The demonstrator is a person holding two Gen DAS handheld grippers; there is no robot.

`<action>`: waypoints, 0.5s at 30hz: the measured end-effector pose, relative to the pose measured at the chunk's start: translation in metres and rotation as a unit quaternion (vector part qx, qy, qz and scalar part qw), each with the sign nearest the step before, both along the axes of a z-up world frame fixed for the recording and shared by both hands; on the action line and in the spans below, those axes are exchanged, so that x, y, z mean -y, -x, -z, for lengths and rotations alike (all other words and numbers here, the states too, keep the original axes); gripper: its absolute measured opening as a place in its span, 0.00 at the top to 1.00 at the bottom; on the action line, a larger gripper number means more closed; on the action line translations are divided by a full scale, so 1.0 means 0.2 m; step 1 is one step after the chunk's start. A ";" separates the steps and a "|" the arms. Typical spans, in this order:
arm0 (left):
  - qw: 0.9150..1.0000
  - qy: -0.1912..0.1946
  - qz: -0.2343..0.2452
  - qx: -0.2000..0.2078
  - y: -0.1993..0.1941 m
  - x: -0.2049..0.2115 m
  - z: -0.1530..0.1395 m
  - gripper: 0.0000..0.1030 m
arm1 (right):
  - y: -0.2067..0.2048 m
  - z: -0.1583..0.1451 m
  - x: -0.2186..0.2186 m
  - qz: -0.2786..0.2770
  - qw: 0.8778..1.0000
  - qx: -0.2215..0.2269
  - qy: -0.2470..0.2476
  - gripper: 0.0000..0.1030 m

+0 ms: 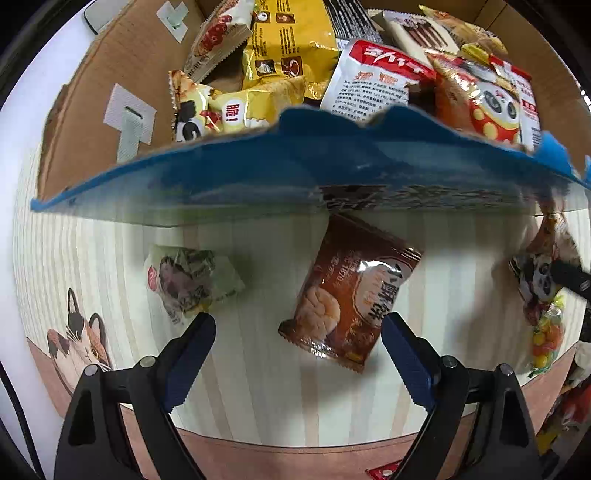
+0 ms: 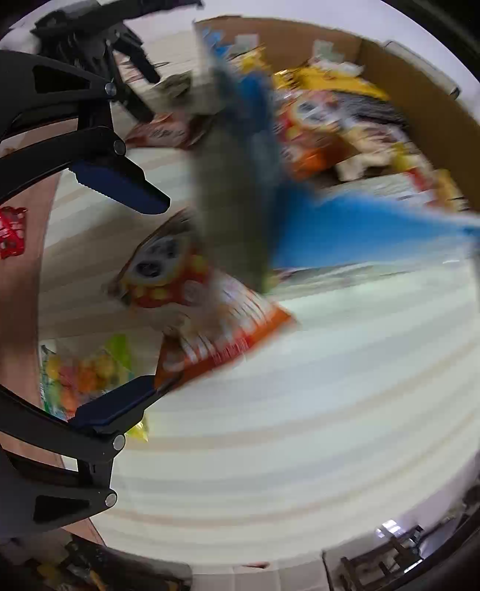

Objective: Organize snacks
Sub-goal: 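Grasp the brown cookie pack with the left tool while the right tool grasps the orange panda bag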

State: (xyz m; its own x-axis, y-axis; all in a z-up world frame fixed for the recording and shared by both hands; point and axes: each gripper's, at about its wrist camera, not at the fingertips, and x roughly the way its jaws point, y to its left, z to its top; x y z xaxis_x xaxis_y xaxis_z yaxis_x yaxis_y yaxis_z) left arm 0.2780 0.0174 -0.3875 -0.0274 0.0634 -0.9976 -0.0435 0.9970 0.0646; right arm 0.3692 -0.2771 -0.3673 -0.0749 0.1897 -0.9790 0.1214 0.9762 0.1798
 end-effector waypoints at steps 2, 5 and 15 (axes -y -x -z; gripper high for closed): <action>1.000 0.000 0.005 -0.004 -0.01 0.01 0.02 0.11 | -0.03 -0.01 -0.02 -0.022 1.000 0.011 0.017 0.10; 1.000 -0.004 0.016 -0.007 -0.02 0.03 0.05 0.11 | -0.05 0.03 -0.06 -0.047 0.998 -0.003 0.046 0.10; 0.999 0.014 0.021 -0.025 -0.05 0.13 0.14 0.11 | -0.03 0.19 0.09 0.051 0.997 -0.050 -0.017 0.39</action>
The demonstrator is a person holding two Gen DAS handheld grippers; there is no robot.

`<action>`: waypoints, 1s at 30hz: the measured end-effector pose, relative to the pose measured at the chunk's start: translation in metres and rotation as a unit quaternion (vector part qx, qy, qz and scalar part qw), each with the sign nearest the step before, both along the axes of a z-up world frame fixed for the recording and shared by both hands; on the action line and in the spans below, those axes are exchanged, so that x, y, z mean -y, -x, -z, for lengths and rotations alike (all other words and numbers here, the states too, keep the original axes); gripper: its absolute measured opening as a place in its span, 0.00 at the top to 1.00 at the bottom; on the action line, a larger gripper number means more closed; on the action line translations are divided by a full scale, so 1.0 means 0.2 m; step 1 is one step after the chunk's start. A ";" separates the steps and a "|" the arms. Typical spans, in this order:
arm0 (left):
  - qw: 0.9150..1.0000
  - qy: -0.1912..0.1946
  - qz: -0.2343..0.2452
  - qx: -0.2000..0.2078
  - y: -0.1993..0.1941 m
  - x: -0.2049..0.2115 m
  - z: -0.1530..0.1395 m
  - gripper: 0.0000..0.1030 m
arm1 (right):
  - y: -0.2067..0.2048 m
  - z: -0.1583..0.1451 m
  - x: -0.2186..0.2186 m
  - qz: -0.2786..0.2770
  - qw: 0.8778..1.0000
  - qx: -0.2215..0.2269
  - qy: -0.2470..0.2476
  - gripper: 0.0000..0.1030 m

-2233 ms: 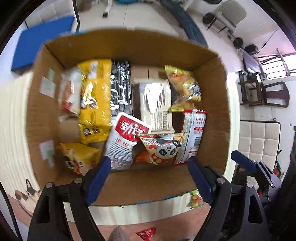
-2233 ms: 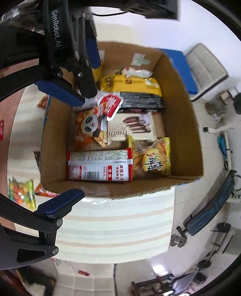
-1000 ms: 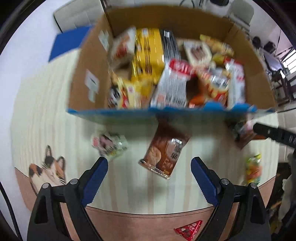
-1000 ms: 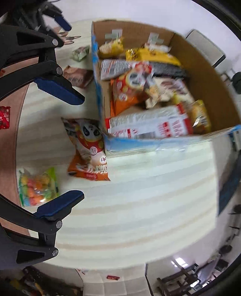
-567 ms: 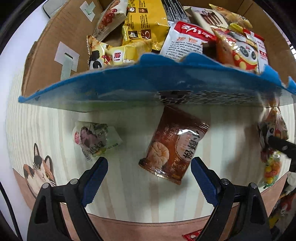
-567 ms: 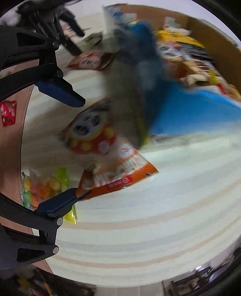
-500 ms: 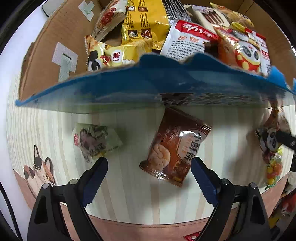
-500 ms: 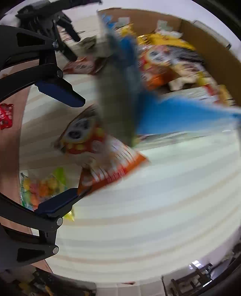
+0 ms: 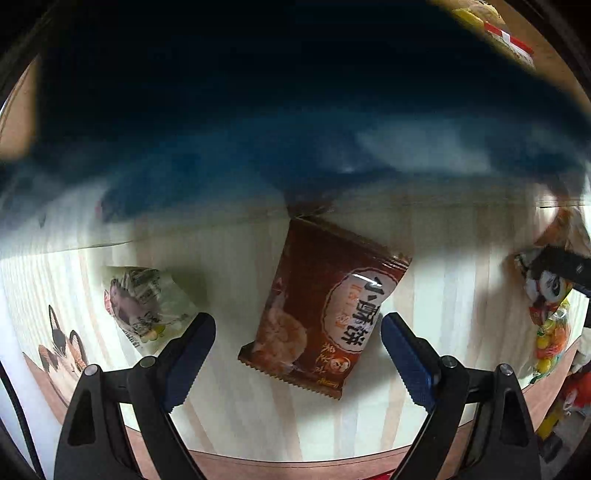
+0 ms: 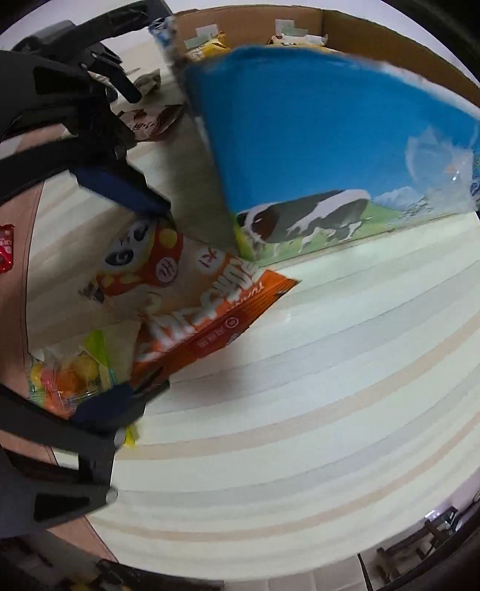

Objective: Organize snacks
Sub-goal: 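Grasp the brown cookie pack with the left tool while the right tool grasps the orange panda bag, then carry both packs into the box and open both tools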

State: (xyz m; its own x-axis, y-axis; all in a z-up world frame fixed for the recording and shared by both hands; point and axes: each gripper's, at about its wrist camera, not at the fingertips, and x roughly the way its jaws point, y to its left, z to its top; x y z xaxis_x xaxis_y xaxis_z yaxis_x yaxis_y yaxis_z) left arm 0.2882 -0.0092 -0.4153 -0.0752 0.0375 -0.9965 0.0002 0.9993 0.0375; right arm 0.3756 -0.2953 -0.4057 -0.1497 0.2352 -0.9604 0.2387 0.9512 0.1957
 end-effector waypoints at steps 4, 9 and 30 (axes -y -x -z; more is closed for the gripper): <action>1.000 0.004 0.001 0.000 0.00 0.02 0.00 0.11 | 0.04 0.01 -0.01 -0.049 0.999 -0.010 -0.010 0.50; 1.000 0.008 -0.002 -0.001 0.00 0.04 -0.01 0.11 | 0.10 -0.03 -0.06 -0.108 0.994 -0.035 0.004 0.30; 0.999 0.019 -0.038 0.000 0.07 0.01 -0.04 0.44 | 0.09 -0.02 0.08 0.034 0.998 0.006 0.046 0.54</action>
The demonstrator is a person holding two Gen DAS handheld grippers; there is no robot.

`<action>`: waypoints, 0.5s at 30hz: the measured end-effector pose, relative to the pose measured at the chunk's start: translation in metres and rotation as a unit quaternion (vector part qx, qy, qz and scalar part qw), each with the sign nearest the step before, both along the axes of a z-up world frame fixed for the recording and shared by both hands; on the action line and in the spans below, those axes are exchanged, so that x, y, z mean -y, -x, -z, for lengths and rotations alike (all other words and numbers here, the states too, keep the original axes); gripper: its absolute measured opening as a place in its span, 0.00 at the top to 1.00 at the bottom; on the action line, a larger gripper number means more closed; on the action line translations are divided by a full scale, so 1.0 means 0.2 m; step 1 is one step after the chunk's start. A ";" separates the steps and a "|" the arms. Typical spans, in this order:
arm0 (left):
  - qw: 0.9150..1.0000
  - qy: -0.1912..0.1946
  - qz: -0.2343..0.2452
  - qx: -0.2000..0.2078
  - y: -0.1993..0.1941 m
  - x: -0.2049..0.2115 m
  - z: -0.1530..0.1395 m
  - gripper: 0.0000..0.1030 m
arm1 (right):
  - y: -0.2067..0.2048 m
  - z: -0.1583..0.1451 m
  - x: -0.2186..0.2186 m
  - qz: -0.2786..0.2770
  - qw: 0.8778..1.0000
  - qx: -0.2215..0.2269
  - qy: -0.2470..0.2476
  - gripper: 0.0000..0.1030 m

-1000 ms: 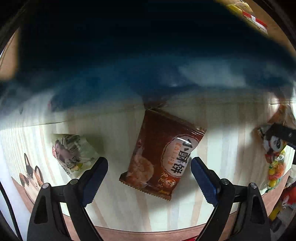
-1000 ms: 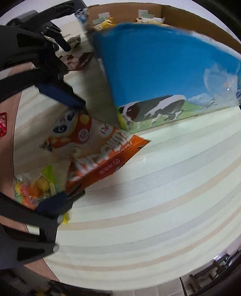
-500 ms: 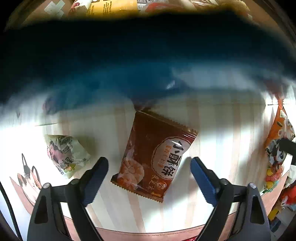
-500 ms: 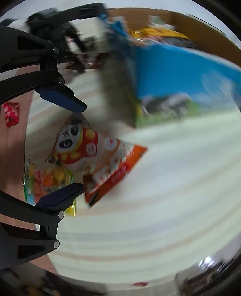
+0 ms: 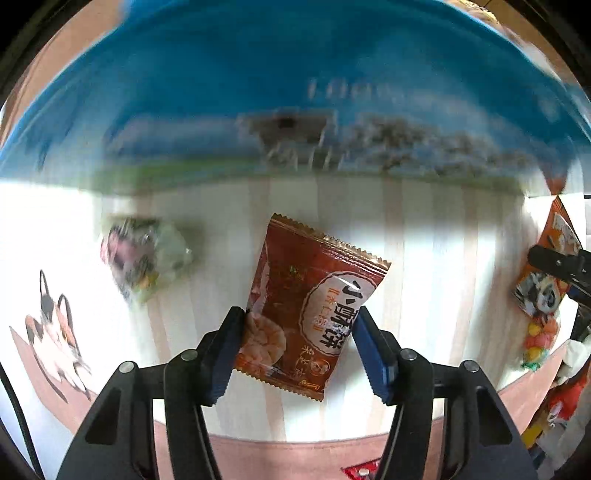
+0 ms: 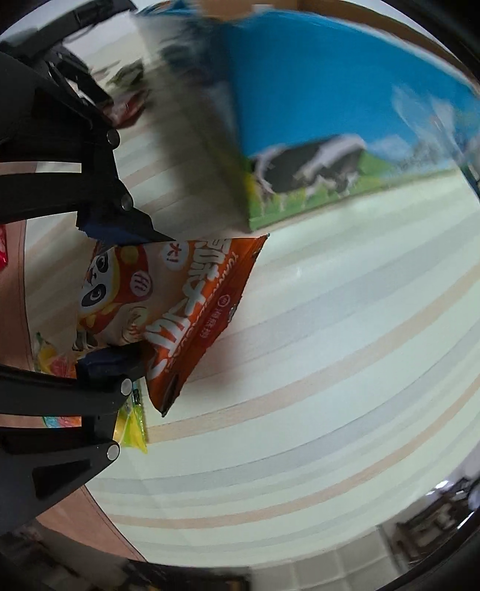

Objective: Organize snacks
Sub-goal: 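Carry both packs into the box and open both tools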

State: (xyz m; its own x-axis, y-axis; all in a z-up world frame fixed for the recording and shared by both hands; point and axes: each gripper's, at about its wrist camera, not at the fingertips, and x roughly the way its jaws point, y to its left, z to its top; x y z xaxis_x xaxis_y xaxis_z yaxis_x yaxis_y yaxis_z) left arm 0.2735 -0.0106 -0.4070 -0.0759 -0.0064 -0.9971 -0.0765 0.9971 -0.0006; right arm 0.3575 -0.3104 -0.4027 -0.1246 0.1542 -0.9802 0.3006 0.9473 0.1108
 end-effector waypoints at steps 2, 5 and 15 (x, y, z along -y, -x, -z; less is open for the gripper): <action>1.000 0.006 -0.006 0.000 0.05 0.00 -0.01 0.44 | 0.04 0.00 -0.05 -0.019 1.000 0.002 0.000 0.56; 1.000 0.017 -0.012 -0.001 0.11 0.00 -0.02 0.45 | 0.09 -0.01 -0.15 -0.055 0.998 0.002 -0.003 0.58; 0.998 0.054 -0.017 0.026 0.20 -0.02 -0.22 0.45 | 0.25 -0.22 -0.38 -0.137 0.987 0.031 -0.072 0.60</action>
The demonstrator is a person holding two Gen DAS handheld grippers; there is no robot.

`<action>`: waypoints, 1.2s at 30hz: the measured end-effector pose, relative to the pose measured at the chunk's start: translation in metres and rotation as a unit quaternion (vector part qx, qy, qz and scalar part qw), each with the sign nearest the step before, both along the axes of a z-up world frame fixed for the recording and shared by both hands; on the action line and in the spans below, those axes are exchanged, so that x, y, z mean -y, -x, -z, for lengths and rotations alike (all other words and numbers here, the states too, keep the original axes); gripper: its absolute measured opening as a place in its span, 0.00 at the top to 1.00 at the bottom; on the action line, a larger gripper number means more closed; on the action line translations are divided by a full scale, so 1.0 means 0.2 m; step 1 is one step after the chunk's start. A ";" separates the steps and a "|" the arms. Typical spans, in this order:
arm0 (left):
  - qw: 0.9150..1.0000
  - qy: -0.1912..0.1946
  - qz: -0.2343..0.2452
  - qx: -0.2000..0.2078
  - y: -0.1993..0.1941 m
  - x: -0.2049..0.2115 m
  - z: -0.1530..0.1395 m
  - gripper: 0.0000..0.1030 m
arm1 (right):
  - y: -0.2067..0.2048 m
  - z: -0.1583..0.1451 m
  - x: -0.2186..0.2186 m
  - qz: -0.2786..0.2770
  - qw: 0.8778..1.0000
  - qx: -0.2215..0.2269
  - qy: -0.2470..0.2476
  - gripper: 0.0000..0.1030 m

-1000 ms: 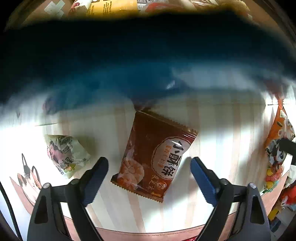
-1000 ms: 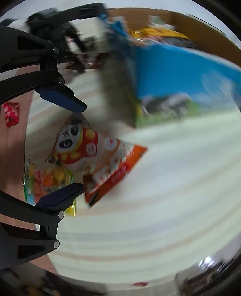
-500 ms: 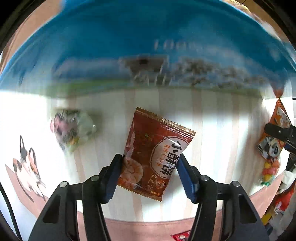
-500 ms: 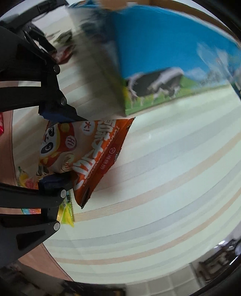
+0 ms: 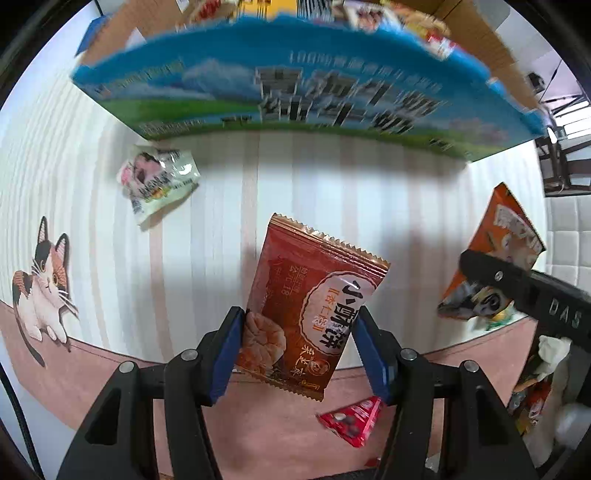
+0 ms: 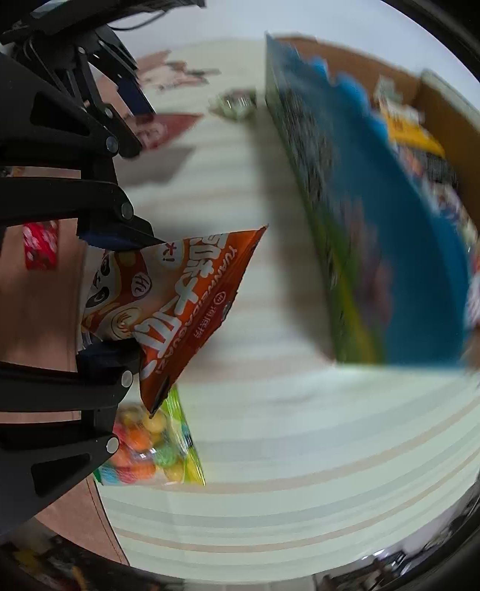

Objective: Organize snacks
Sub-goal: 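Carry both packs into the box and open both tools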

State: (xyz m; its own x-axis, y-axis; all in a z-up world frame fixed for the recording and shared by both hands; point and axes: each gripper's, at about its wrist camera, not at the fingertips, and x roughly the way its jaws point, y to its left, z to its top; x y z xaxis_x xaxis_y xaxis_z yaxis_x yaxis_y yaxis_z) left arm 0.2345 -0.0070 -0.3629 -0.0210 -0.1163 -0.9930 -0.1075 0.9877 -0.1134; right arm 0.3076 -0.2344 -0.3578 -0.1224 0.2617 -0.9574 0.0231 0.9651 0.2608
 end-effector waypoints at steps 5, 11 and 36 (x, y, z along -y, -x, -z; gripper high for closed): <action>0.999 0.028 -0.009 0.042 -0.09 -0.04 -0.27 0.45 | -0.06 -0.25 0.00 -0.014 0.999 0.028 -0.040 0.60; 0.995 0.058 -0.017 0.084 -0.24 -0.08 -0.54 0.45 | -0.23 -0.57 -0.03 -0.007 0.993 0.077 -0.088 0.60; 0.999 -0.011 -0.033 -0.015 -1.06 -0.47 -0.24 0.44 | -0.87 -0.32 -0.13 -0.042 0.997 0.066 0.002 0.60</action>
State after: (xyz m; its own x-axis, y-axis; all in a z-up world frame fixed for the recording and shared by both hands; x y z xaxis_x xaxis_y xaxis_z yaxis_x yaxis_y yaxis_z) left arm 0.4456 0.0869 -0.3146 -0.0431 -0.0974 -0.9943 -0.1747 0.9806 -0.0884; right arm 0.4816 -0.2087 -0.2935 -0.0159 0.2512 -0.9678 -0.0919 0.9635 0.2515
